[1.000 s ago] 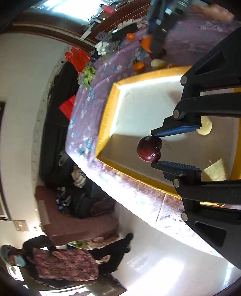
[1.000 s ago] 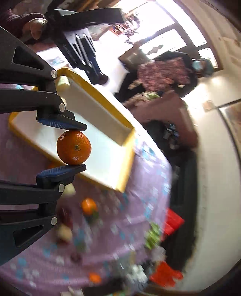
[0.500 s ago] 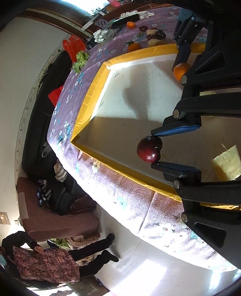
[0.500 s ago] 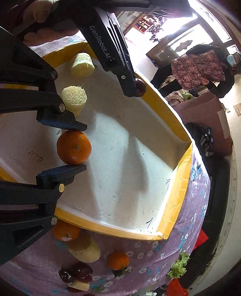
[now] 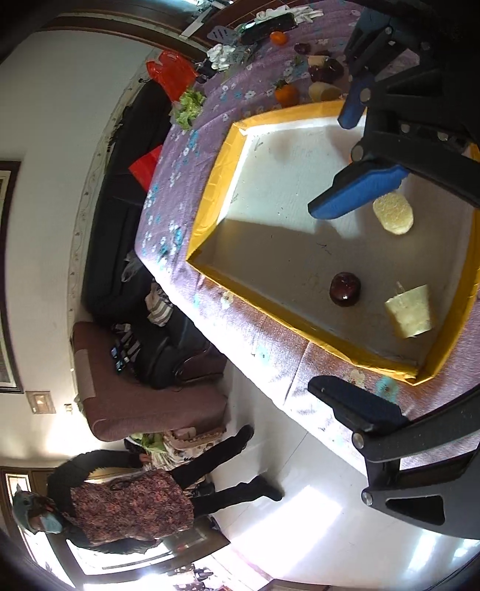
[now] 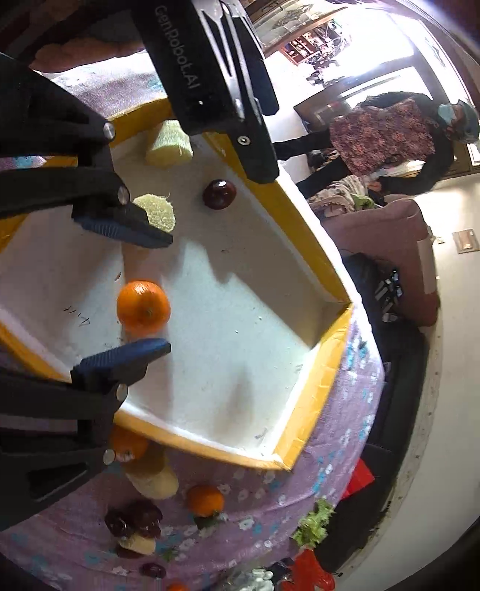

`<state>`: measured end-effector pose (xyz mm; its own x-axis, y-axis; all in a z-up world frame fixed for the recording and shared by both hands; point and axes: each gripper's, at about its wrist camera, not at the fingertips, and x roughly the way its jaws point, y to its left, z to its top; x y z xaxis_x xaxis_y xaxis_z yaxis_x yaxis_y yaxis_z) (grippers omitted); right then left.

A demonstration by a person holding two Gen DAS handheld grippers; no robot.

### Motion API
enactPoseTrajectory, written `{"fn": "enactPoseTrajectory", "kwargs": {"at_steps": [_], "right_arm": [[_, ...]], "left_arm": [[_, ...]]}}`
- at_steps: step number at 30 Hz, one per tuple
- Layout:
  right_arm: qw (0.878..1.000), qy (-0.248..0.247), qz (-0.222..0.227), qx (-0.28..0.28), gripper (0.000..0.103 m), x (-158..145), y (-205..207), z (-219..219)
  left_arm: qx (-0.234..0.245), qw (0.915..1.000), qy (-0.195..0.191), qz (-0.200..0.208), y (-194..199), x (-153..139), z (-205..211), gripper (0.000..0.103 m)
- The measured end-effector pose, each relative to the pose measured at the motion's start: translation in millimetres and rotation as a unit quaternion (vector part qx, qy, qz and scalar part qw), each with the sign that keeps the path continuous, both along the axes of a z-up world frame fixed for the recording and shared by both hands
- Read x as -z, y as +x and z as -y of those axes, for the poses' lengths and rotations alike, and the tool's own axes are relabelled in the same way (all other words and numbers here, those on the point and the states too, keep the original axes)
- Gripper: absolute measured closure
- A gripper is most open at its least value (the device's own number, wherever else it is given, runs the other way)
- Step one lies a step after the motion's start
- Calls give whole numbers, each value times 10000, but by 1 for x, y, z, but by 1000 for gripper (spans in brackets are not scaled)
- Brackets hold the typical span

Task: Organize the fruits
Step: 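Carry the mandarin and plum over the box and release both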

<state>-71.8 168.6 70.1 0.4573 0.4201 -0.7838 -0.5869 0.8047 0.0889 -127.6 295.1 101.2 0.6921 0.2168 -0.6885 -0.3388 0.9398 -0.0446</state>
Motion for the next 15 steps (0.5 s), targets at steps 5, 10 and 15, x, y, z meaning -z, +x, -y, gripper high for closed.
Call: {"fn": "enactPoseTrajectory", "kwargs": {"at_steps": [5, 10, 15], "right_arm": [[9993, 118, 308, 172, 41, -20, -12, 24], [9968, 220, 521, 561, 35, -32, -18, 65], [9884, 204, 724, 1318, 34, -45, -15, 146]], "left_arm": [[280, 9990, 228, 268, -23, -14, 28, 7], [851, 9948, 187, 531, -45, -31, 63, 5], [1271, 9889, -217, 736, -55, -40, 83, 5]]}}
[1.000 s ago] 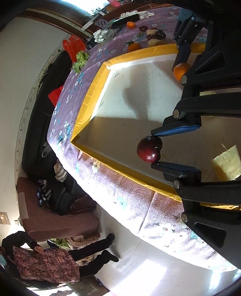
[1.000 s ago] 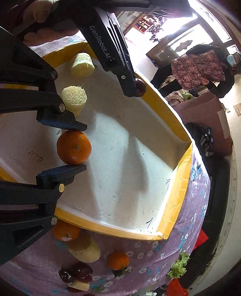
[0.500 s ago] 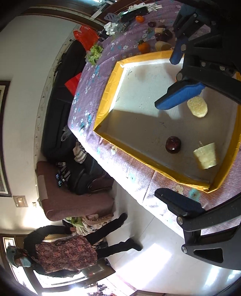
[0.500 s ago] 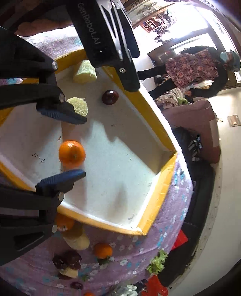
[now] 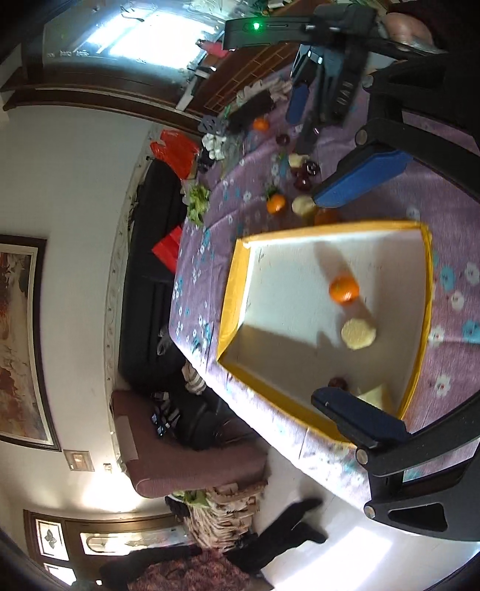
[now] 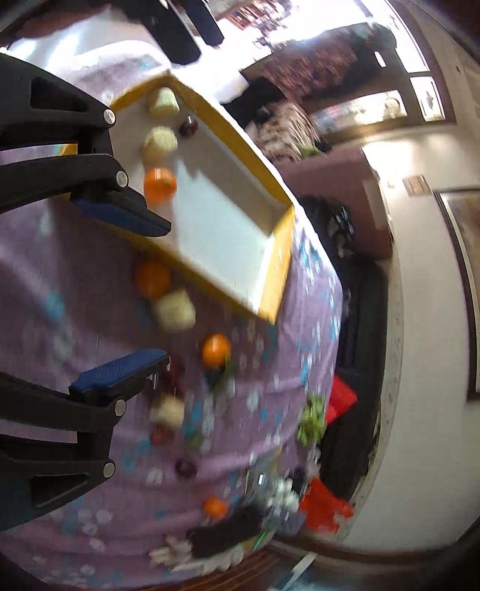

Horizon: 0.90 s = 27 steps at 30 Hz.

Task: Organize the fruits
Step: 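Carry the mandarin and plum over the box and release both, then grasp a dark red plum with the right tool while the left tool grasps a pale cube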

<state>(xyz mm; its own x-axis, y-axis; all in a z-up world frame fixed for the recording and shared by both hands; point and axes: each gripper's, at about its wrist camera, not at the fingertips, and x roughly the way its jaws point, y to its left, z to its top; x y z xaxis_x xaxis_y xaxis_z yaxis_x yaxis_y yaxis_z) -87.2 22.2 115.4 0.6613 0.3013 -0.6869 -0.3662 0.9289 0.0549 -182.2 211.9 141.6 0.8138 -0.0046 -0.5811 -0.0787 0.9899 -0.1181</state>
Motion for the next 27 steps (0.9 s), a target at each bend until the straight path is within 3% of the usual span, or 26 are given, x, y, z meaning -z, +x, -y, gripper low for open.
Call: {"fn": "enactPoseTrajectory", "kwargs": {"at_steps": [5, 10, 17, 22, 27], "right_arm": [[9929, -130, -88, 1175, 33, -1, 15, 103], [9851, 267, -403, 1652, 33, 4, 27, 163], [9838, 597, -690, 1544, 33, 30, 69, 157], [9845, 255, -509, 1659, 36, 39, 108, 146], [9820, 45, -832, 1693, 42, 65, 146, 144]], "left_arm": [[379, 9981, -86, -479, 18, 19, 22, 5], [655, 9952, 3, -726, 30, 34, 50, 5], [732, 9940, 279, -769, 33, 35, 71, 5], [688, 9948, 231, -711, 37, 33, 70, 5], [851, 9936, 60, -745, 46, 31, 73, 9]]}}
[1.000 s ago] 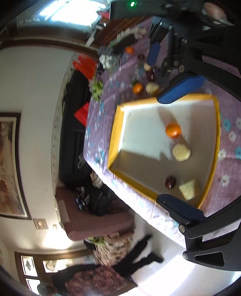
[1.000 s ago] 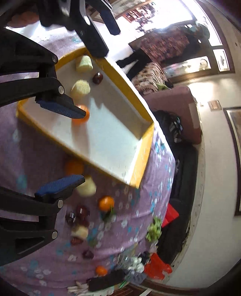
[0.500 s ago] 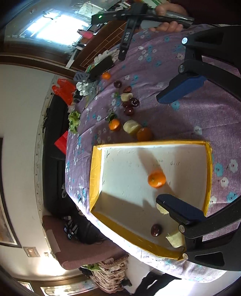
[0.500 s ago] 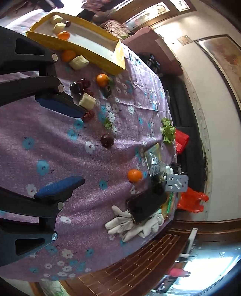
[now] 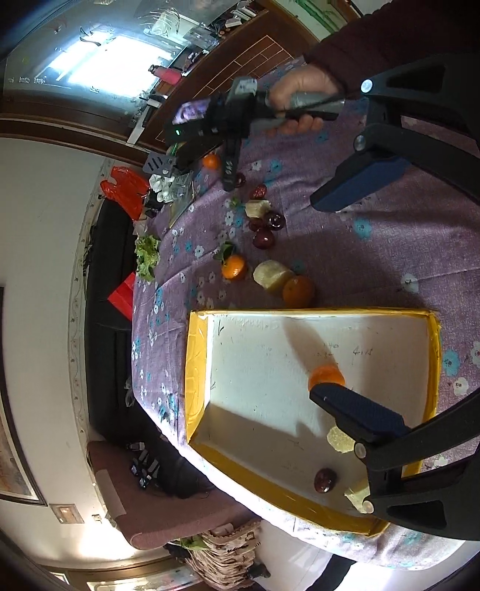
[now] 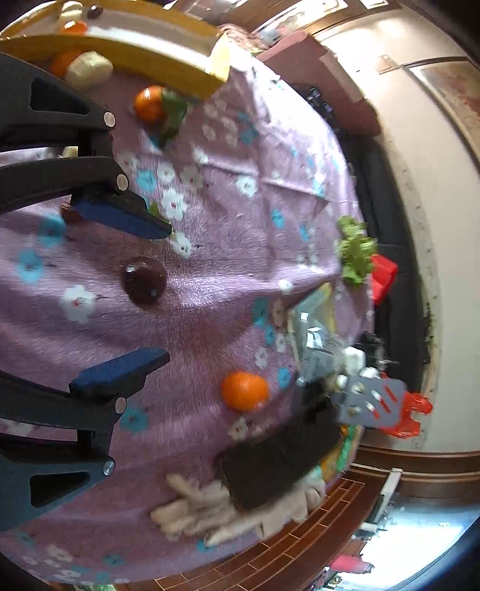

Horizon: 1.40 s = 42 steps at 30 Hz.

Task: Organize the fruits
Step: 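Grasp a dark red plum with the right tool while the left tool grasps a pale cube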

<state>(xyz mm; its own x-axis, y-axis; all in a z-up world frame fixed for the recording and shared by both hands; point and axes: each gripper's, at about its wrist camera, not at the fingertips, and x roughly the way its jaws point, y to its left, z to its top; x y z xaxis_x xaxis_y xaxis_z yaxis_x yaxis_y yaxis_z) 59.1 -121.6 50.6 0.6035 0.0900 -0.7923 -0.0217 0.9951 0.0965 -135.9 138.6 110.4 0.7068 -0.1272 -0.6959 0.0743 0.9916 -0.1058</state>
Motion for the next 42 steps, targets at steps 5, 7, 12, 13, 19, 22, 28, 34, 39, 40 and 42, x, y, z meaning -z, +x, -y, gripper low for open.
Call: {"fn": "enactPoseTrajectory", "kwargs": {"at_steps": [5, 7, 12, 13, 19, 22, 28, 34, 39, 40, 42], "right_arm": [[9994, -315, -118, -60, 71, 14, 3, -10], [9998, -111, -151, -56, 72, 11, -1, -6], [9988, 456, -173, 46, 72, -5, -27, 11], [9983, 560, -136, 8, 72, -10, -37, 12], [9966, 746, 197, -286, 72, -19, -72, 2], [9963, 767, 103, -371, 72, -11, -68, -2], [9954, 835, 22, -474, 72, -4, -65, 0], [9950, 852, 10, -527, 72, -3, -66, -2], [9956, 760, 46, -537, 72, -4, -67, -3], [9957, 747, 68, -537, 72, -5, -68, -3], [9959, 740, 87, -518, 72, -5, -68, -3]], "left_arm": [[129, 9998, 149, -21, 15, -2, 11, 9], [192, 9997, 150, -37, 24, -1, 16, 9], [352, 9990, 238, -141, 46, 7, 27, 9], [416, 9985, 318, -157, 51, 9, 30, 9], [992, 9900, 799, -613, 104, 31, 50, 38], [1006, 9855, 1071, -853, 127, 51, 54, 38], [1020, 9791, 1629, -658, 131, 61, 67, 38], [1282, 9662, 1916, -1150, 134, 78, 78, 50], [859, 9748, 1764, -1066, 129, 73, 72, 66], [750, 9779, 1683, -986, 123, 70, 73, 66], [650, 9825, 1538, -822, 110, 62, 75, 66]]}}
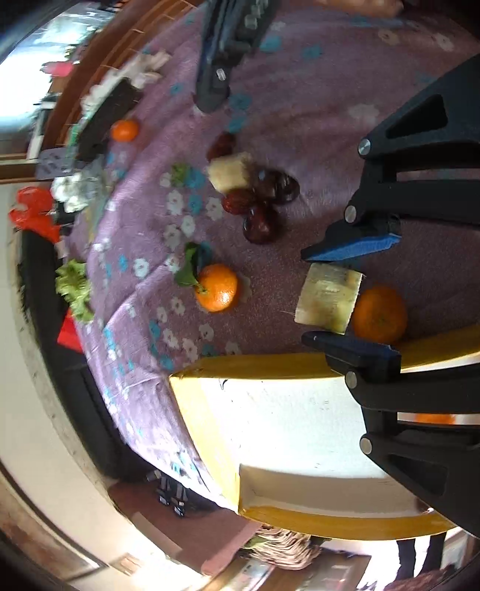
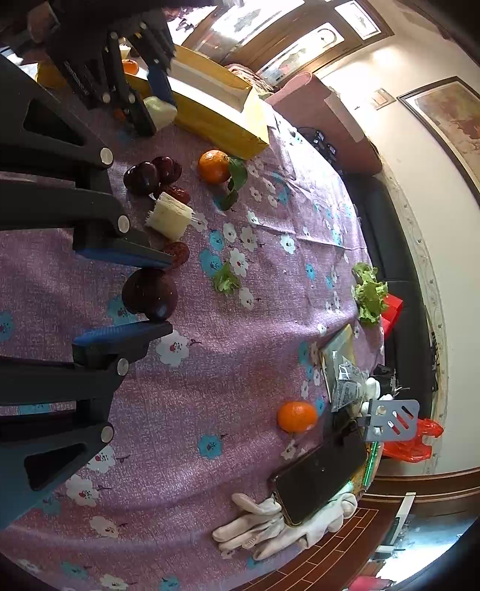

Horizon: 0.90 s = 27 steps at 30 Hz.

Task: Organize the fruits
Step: 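Carry the plum and cube over the box and release both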

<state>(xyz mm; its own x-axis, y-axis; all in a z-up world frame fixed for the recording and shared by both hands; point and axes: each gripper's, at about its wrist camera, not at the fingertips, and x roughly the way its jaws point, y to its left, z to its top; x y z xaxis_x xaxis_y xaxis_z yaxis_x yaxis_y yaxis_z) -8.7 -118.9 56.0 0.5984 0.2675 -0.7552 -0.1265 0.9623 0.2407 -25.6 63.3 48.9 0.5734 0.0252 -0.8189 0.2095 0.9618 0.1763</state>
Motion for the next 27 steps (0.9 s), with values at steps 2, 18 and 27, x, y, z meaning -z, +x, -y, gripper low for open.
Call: {"fn": "enactPoseTrajectory", "kwargs": {"at_steps": [2, 18, 27], "right_arm": [[10000, -19, 1, 8, 72, 1, 0, 0], [9972, -377, 528, -379, 72, -47, -27, -47], [9809, 18, 1396, -1354, 71, -168, -62, -131]], "left_arm": [[-13, 9996, -273, 98, -13, -8, 2, 66], [-983, 9846, -1066, 982, -100, -90, -137, 66], [-1264, 9716, -1123, 1654, -136, -170, -217, 65]]}}
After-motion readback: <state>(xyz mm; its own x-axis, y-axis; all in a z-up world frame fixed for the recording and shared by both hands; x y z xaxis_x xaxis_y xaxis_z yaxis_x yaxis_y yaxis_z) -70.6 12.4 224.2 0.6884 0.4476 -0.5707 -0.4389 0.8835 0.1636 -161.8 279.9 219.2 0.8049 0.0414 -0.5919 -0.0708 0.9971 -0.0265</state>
